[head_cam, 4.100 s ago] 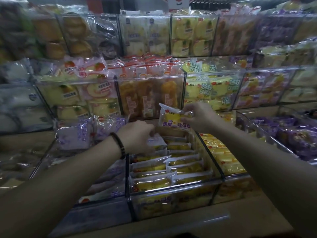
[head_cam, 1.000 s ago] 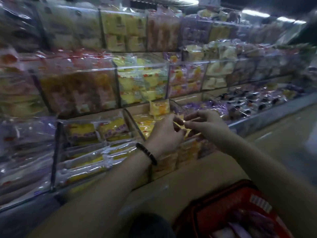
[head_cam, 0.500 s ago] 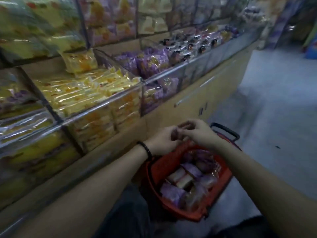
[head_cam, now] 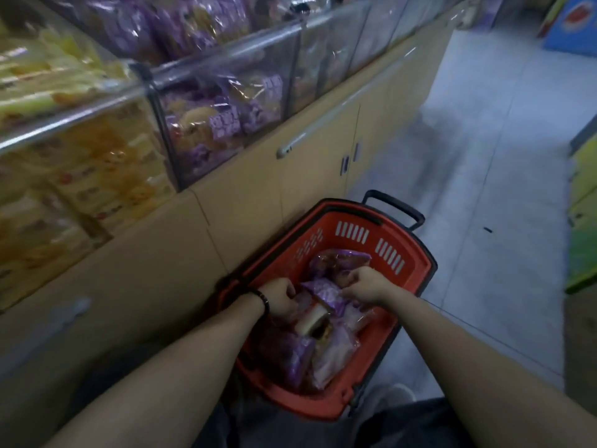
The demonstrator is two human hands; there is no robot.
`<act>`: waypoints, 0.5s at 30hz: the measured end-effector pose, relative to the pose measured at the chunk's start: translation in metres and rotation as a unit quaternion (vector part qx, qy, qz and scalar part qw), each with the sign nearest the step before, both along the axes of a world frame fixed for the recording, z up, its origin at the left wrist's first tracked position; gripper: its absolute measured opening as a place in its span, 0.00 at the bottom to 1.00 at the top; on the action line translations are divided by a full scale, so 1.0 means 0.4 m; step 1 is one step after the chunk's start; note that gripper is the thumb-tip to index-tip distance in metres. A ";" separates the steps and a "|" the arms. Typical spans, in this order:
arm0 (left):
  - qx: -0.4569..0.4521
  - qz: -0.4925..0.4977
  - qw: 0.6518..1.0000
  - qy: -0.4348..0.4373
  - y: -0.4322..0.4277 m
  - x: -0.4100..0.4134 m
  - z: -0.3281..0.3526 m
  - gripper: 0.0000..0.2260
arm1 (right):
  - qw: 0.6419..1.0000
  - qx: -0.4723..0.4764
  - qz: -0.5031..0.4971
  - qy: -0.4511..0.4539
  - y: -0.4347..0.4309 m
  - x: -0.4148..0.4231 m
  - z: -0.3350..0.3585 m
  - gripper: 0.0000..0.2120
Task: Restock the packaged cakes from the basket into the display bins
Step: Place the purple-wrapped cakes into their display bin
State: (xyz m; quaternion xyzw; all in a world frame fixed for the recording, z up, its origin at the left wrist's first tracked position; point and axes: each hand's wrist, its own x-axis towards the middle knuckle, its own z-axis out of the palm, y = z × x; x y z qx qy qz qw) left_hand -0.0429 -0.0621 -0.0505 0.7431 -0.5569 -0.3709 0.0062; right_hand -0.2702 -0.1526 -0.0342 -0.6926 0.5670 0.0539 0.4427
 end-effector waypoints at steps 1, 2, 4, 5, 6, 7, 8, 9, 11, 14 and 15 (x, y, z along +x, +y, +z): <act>0.000 0.006 1.000 0.003 -0.008 -0.002 -0.027 0.17 | 1.000 -0.013 0.006 0.021 -0.013 0.004 -0.016 0.12; -0.005 0.011 1.000 0.008 -0.018 -0.004 -0.052 0.17 | 0.999 -0.030 0.010 0.037 -0.023 0.009 -0.026 0.14; -0.027 0.021 0.999 0.018 -0.042 -0.009 -0.084 0.18 | 0.995 -0.085 -0.008 0.052 -0.048 0.017 -0.046 0.10; -0.044 0.025 0.998 0.021 -0.058 -0.012 -0.096 0.18 | 0.992 -0.119 -0.028 0.045 -0.064 0.019 -0.056 0.11; -0.066 0.030 0.997 0.023 -0.077 -0.016 -0.107 0.18 | 0.986 -0.151 -0.045 0.047 -0.084 0.021 -0.067 0.17; -0.089 0.035 0.995 0.024 -0.094 -0.021 -0.119 0.18 | 0.980 -0.184 -0.048 0.063 -0.101 0.025 -0.073 0.23; -0.106 0.040 0.993 0.022 -0.109 -0.026 -0.131 0.18 | 0.971 -0.219 -0.038 0.094 -0.116 0.027 -0.080 0.26; -0.116 0.043 0.992 0.016 -0.123 -0.030 -0.145 0.19 | 0.960 -0.250 -0.016 0.126 -0.128 0.029 -0.090 0.29; -0.110 0.041 0.993 0.010 -0.143 -0.034 -0.188 0.23 | 0.936 -0.298 0.028 0.185 -0.148 0.033 -0.117 0.34; -0.076 0.014 0.997 0.017 -0.153 -0.032 -0.273 0.30 | 0.927 -0.299 0.044 0.221 -0.162 0.033 -0.157 0.31; -0.062 0.008 0.998 0.015 -0.152 -0.036 -0.285 0.30 | 0.935 -0.284 0.038 0.210 -0.167 0.029 -0.170 0.30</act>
